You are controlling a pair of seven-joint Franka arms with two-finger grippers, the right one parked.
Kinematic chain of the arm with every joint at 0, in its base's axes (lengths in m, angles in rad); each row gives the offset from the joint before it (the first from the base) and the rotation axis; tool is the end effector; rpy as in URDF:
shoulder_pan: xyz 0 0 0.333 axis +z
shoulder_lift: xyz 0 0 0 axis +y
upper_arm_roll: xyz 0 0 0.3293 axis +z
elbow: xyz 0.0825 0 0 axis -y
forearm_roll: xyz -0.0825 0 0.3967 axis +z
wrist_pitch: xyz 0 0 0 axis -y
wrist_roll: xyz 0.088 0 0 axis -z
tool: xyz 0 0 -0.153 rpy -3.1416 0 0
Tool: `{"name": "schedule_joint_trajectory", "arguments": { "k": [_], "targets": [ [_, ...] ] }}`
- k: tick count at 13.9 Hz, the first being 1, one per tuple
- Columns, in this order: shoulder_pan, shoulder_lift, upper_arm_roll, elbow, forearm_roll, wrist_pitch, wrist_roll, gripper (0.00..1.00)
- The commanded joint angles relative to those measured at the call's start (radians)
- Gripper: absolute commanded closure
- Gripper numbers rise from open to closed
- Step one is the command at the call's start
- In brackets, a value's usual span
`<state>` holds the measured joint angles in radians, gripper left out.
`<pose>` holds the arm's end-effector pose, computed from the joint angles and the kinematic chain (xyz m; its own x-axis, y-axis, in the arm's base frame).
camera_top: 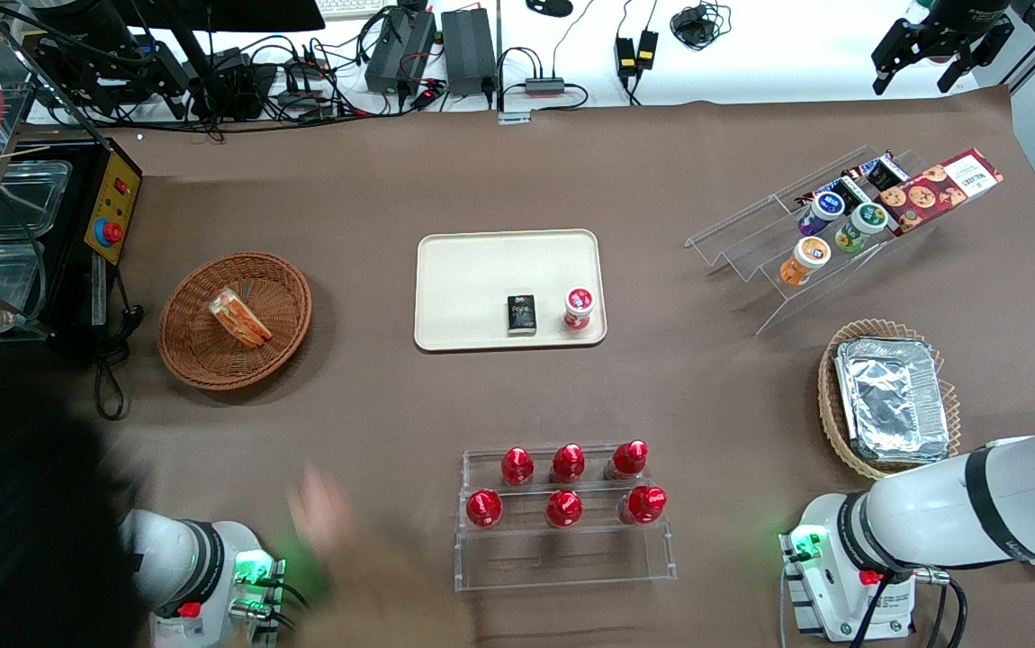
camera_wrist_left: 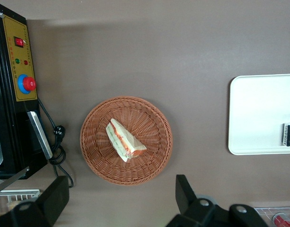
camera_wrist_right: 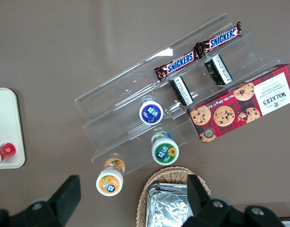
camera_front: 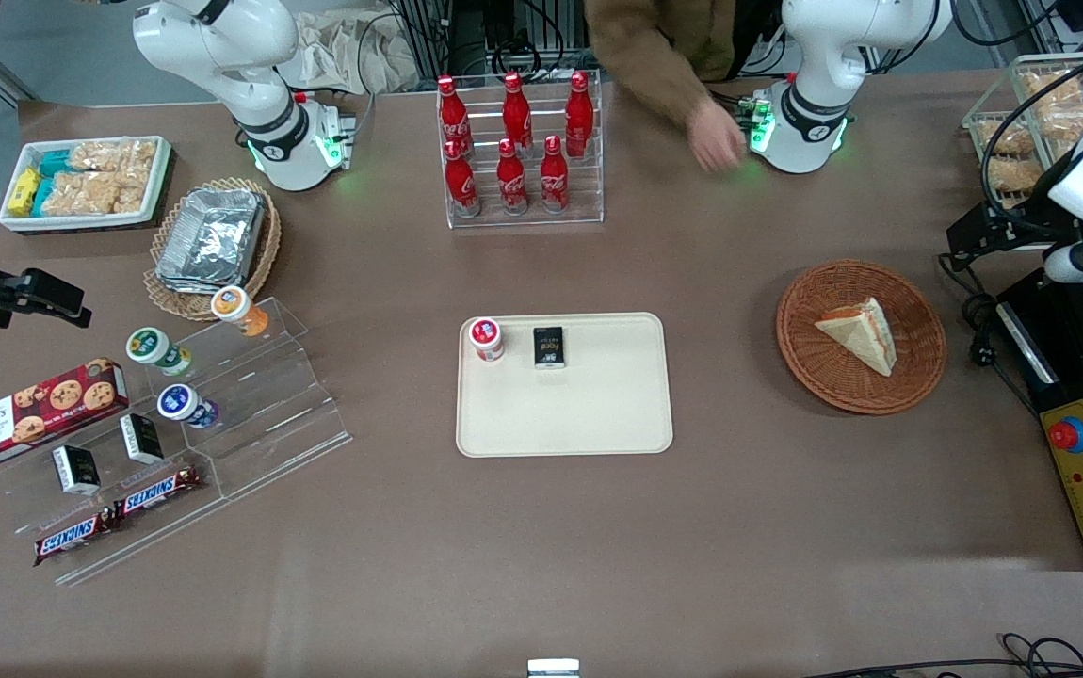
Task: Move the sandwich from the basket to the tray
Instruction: 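Move the left gripper down over the sandwich in the wicker basket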
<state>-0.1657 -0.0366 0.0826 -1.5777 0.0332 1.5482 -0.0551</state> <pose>0.5522 -0.0400 0.6070 0.9996 -0.0273 0.0086 -0.0270 -0.9992 -0.0297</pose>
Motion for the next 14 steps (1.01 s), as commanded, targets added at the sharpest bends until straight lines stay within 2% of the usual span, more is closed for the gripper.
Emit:
{"name": "schedule_joint_trajectory", "arguments": {
  "k": [1, 6, 10, 12, 14],
  "targets": [
    [0.006, 0.015, 0.000, 0.033, -0.010, -0.025, -0.008, 0.00],
    [0.009, 0.012, 0.000, 0.022, 0.008, -0.082, -0.046, 0.00],
    [0.025, -0.008, 0.008, -0.115, -0.003, -0.045, -0.437, 0.00],
    [0.025, -0.061, 0.008, -0.270, 0.010, 0.088, -0.507, 0.00],
    [0.023, -0.080, 0.008, -0.388, 0.016, 0.191, -0.674, 0.00]
  ]
}}
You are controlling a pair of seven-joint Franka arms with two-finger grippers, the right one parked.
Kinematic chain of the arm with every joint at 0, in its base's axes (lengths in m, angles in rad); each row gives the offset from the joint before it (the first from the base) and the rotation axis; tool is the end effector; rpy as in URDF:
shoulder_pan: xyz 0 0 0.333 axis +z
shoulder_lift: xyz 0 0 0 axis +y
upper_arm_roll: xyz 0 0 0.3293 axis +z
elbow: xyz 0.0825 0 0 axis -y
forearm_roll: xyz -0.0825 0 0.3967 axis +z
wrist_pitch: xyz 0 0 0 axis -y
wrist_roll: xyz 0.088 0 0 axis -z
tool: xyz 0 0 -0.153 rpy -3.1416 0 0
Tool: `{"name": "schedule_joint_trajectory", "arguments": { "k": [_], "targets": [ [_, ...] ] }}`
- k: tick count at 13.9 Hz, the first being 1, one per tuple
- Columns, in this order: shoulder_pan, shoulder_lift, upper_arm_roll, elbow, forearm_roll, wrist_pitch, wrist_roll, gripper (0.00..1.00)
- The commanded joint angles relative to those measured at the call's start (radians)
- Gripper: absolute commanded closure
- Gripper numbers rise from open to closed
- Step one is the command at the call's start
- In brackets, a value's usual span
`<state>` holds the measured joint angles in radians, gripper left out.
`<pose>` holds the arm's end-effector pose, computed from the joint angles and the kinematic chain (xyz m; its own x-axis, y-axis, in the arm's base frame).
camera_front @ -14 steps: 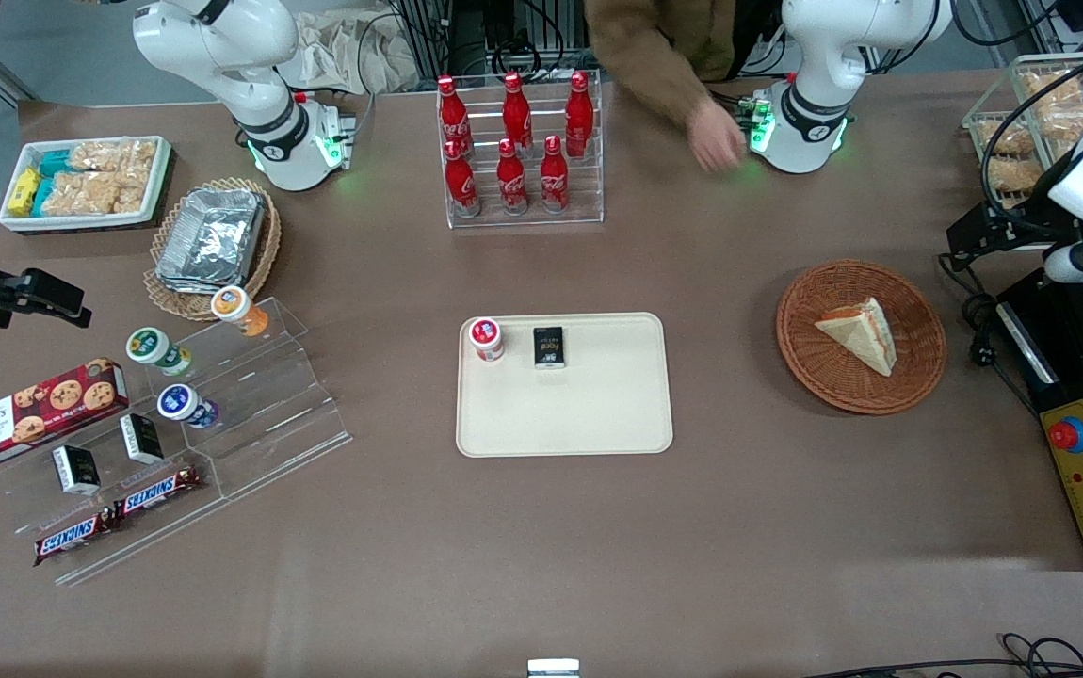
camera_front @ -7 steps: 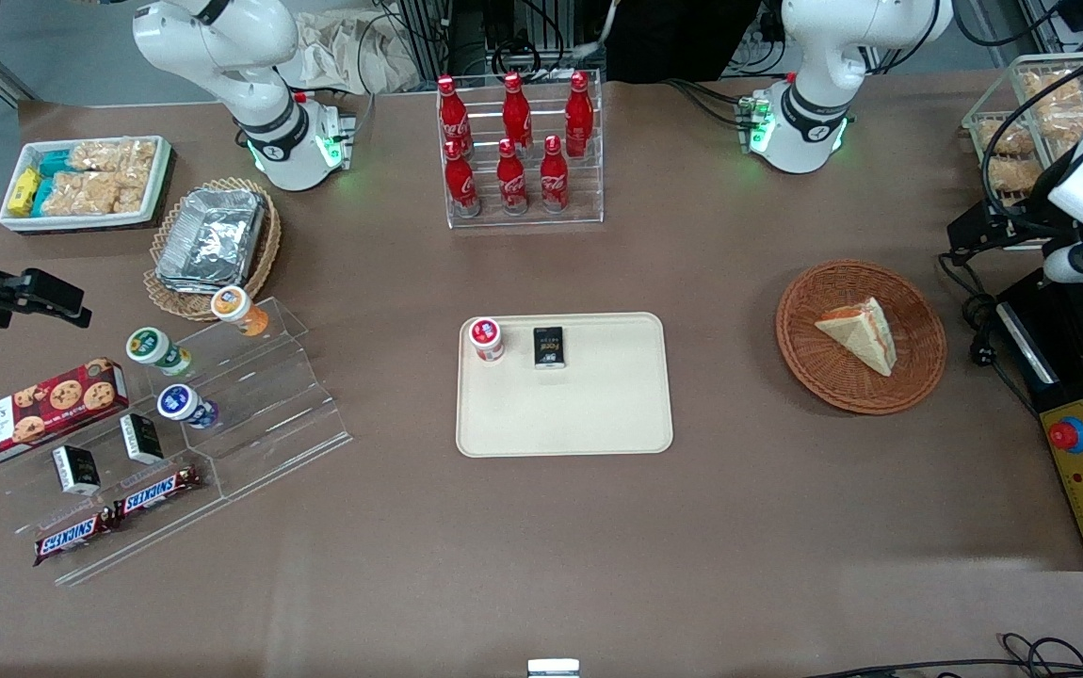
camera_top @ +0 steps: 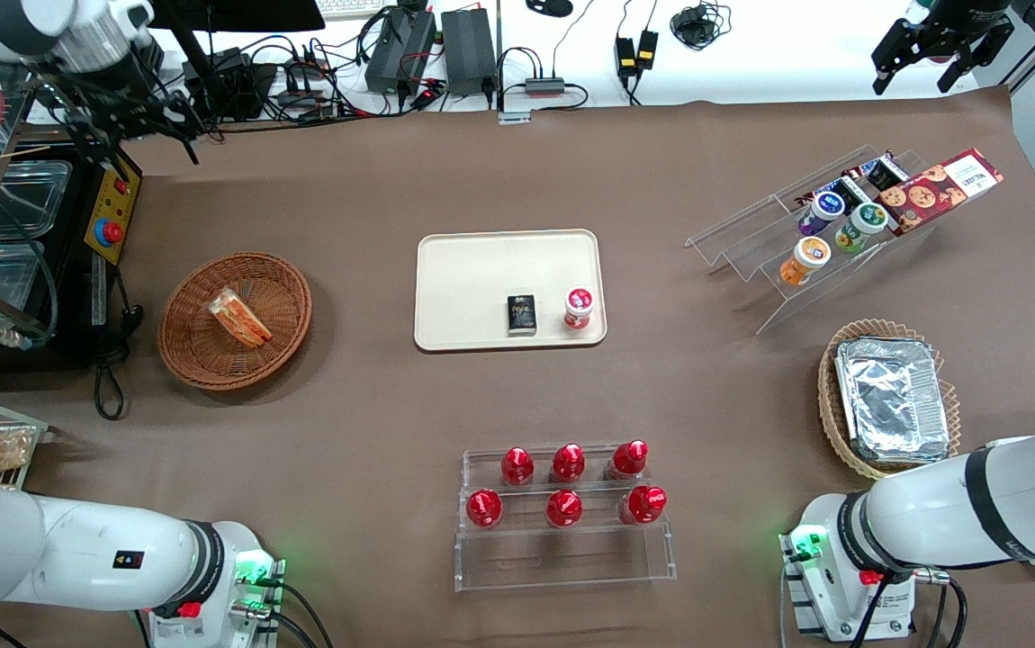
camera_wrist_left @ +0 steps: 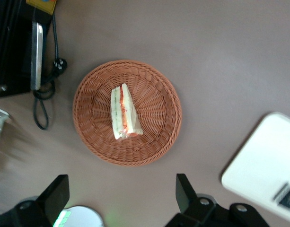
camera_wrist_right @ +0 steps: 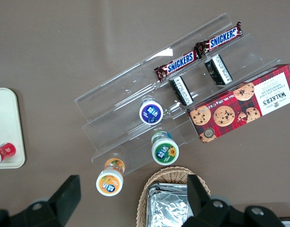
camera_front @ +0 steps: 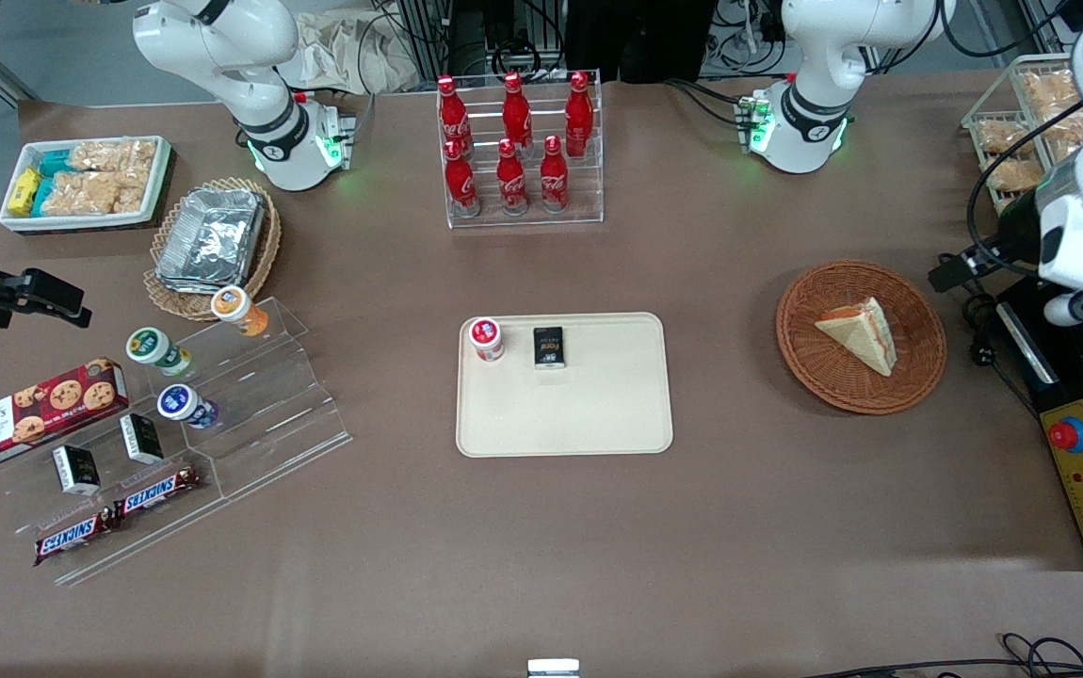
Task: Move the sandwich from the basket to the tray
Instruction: 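Move the left gripper down over the sandwich in the wicker basket, then lower the open left gripper around the wrapped sandwich's edge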
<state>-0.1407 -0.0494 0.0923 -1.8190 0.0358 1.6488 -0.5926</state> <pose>0.5399 -0.0202 0.5060 0.8533 0.5147 -0.0831 0.5076 -0.8566 -0.0928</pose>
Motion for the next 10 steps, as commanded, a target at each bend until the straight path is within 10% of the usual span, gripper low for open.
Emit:
{"name": "schedule_joint_trajectory", "arguments": {
  "k": [1, 10],
  "targets": [
    [-0.002, -0.075, -0.003, -0.204, 0.027, 0.141, -0.194, 0.00],
    [0.038, -0.102, 0.020, -0.537, 0.032, 0.521, -0.394, 0.00]
  ]
}}
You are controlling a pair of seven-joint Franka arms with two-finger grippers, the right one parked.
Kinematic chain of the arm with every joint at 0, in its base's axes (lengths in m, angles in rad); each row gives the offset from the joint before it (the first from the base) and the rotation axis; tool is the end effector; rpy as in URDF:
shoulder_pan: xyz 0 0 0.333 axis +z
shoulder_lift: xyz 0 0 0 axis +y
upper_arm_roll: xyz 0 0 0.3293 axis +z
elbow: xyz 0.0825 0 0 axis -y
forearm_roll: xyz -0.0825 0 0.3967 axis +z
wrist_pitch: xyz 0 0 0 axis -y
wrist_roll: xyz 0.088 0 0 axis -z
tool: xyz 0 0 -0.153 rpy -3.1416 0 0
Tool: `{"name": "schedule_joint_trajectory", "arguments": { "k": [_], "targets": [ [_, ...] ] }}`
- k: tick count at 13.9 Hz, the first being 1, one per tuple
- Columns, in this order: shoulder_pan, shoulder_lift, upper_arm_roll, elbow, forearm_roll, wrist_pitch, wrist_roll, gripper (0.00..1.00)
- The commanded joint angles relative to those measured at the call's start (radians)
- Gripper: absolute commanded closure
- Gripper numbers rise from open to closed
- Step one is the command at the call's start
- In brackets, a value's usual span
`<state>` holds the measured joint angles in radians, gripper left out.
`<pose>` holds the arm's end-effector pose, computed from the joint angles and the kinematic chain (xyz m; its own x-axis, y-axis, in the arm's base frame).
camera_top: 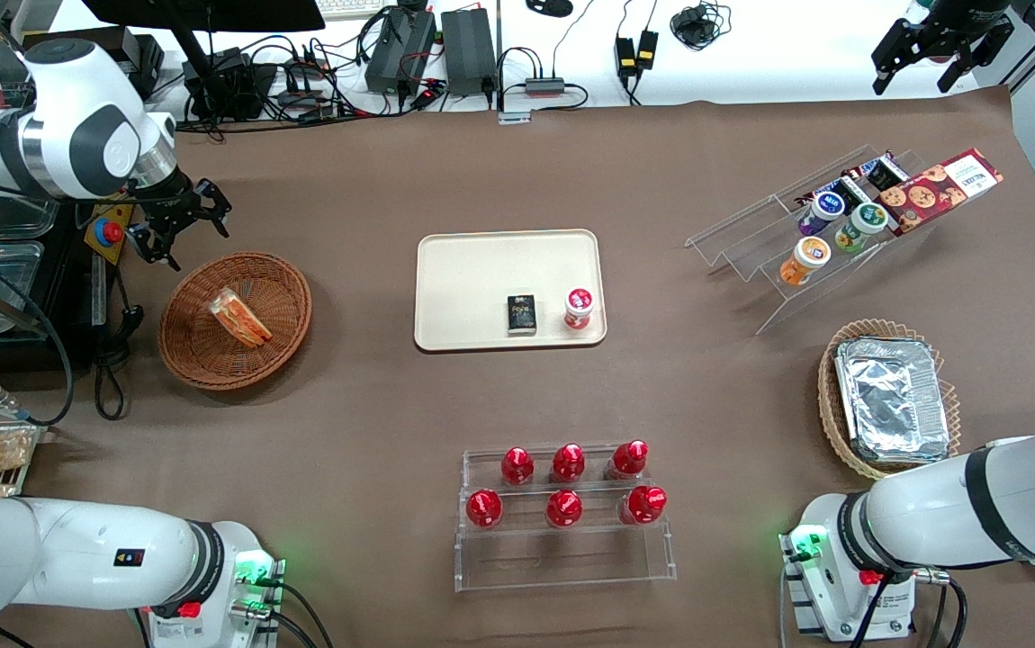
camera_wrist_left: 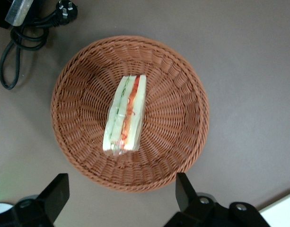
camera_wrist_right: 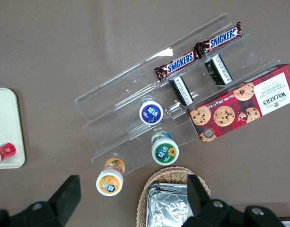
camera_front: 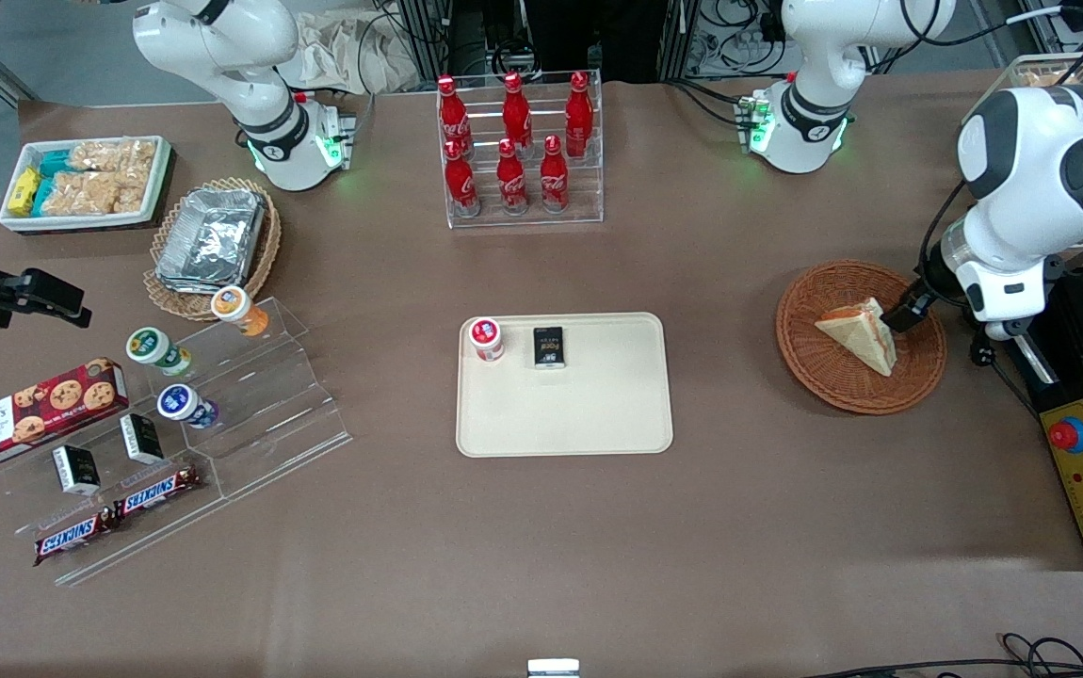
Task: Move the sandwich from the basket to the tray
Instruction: 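Lower the open left gripper around the wrapped sandwich's edge, then close the left gripper on the sandwich and lift it from the basket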
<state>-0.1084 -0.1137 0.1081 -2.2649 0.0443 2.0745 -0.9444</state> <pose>0.4977 0.0039 0.3614 0.6048 0.7960 -0.0253 0.7927 -0.6047 -0.0772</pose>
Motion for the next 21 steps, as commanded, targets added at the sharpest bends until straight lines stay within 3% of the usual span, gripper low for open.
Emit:
{"name": "schedule_joint_trajectory", "arguments": {
  "k": [1, 11, 18, 21],
  "targets": [
    [0.007, -0.032, 0.004, -0.122, 0.023, 0.149, -0.056, 0.00],
    [0.007, 0.034, 0.054, -0.294, 0.017, 0.413, -0.079, 0.00],
    [0.004, 0.126, 0.053, -0.303, 0.000, 0.512, -0.115, 0.00],
    [-0.013, 0.204, 0.047, -0.295, -0.001, 0.559, -0.209, 0.00]
  ]
}}
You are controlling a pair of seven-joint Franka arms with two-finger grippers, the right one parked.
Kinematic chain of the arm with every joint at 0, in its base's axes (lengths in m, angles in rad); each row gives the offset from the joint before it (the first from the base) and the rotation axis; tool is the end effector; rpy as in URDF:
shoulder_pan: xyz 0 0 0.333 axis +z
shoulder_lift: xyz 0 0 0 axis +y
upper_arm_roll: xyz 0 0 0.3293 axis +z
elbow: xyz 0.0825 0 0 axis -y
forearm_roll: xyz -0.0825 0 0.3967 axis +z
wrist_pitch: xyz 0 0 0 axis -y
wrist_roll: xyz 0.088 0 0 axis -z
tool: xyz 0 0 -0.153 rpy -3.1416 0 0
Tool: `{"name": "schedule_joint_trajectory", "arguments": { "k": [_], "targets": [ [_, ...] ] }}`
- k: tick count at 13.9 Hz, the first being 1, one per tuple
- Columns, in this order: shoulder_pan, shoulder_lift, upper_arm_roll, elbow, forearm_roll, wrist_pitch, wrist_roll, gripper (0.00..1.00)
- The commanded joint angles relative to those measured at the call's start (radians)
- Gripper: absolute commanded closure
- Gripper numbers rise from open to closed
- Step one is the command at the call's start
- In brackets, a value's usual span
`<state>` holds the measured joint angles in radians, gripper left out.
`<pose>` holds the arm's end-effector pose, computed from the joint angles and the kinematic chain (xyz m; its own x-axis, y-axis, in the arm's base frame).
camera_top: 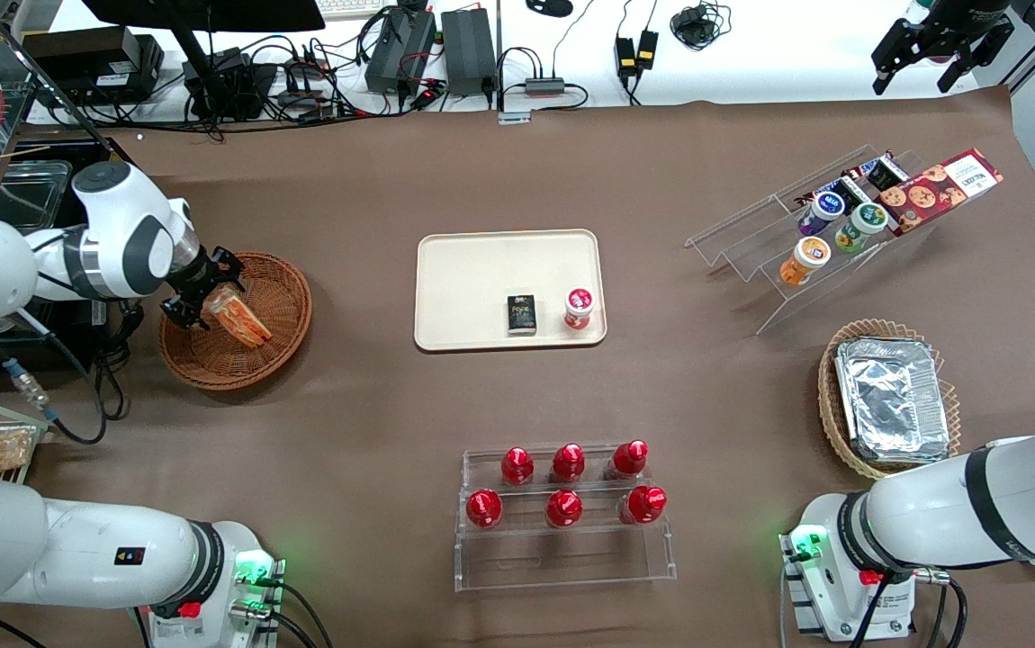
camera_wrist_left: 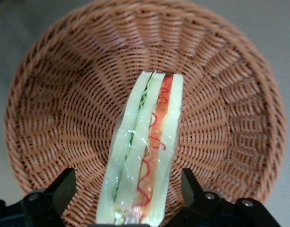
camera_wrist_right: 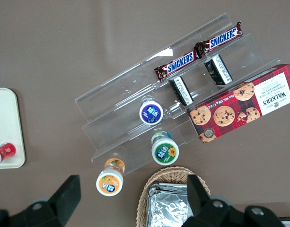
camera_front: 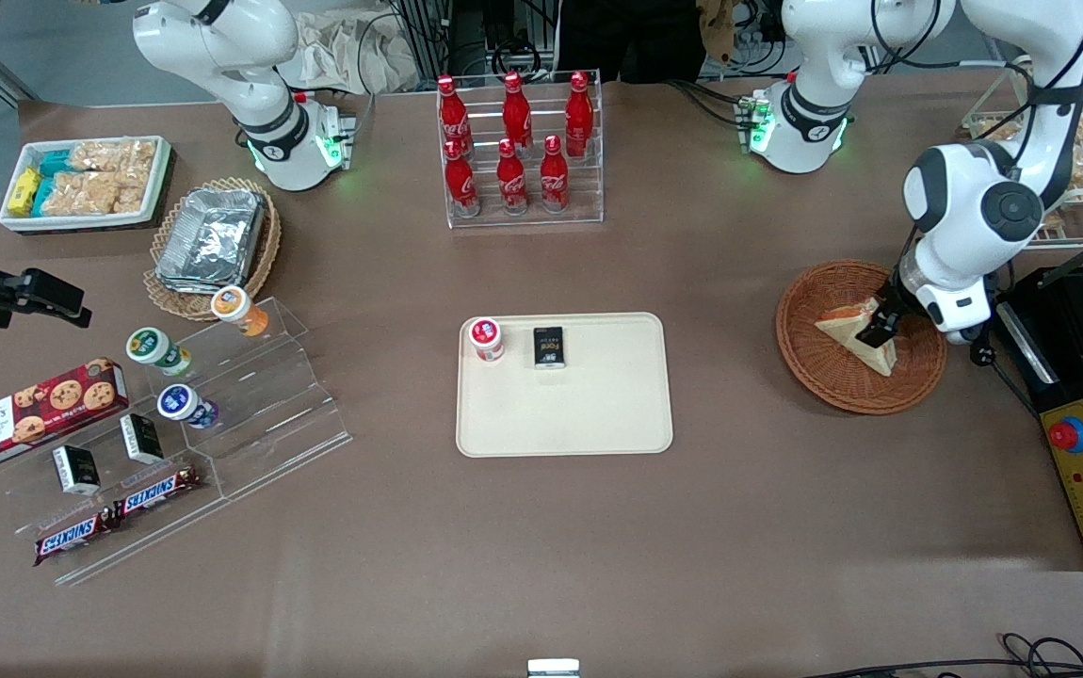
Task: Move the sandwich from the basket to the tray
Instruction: 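Close the left gripper on the sandwich and lift it from the basket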
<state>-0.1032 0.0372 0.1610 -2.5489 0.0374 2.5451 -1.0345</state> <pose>0.4549 0.0275 0.2092 0.4881 0.8728 0.0011 0.8718 -0.4875 -0.0484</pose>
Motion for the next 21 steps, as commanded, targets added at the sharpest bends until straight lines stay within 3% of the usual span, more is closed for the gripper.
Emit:
{"name": "schedule_joint_trajectory", "arguments": {
  "k": [1, 2, 3, 4, 7, 13, 15, 17, 19, 21],
  "targets": [
    [-0.018, 0.067, -0.008, -0.008, 0.004, 0.092, -0.174, 0.13],
    [-0.019, 0.067, -0.008, -0.004, 0.001, 0.090, -0.247, 0.32],
    [-0.024, 0.067, -0.011, -0.002, 0.007, 0.089, -0.266, 0.87],
    [-0.035, 0.069, -0.024, -0.002, 0.007, 0.083, -0.241, 1.00],
    [-0.038, 0.050, -0.040, 0.006, 0.009, 0.060, -0.188, 1.00],
    [-0.036, -0.155, -0.060, 0.105, 0.064, -0.326, 0.203, 1.00],
    [-0.030, -0.190, -0.142, 0.210, 0.102, -0.498, 0.275, 1.00],
    [-0.036, -0.180, -0.220, 0.397, 0.095, -0.720, 0.324, 1.00],
    [-0.039, -0.169, -0.300, 0.548, 0.062, -0.839, 0.358, 1.00],
    [-0.046, -0.154, -0.392, 0.620, -0.032, -0.852, 0.369, 1.00]
  ]
}}
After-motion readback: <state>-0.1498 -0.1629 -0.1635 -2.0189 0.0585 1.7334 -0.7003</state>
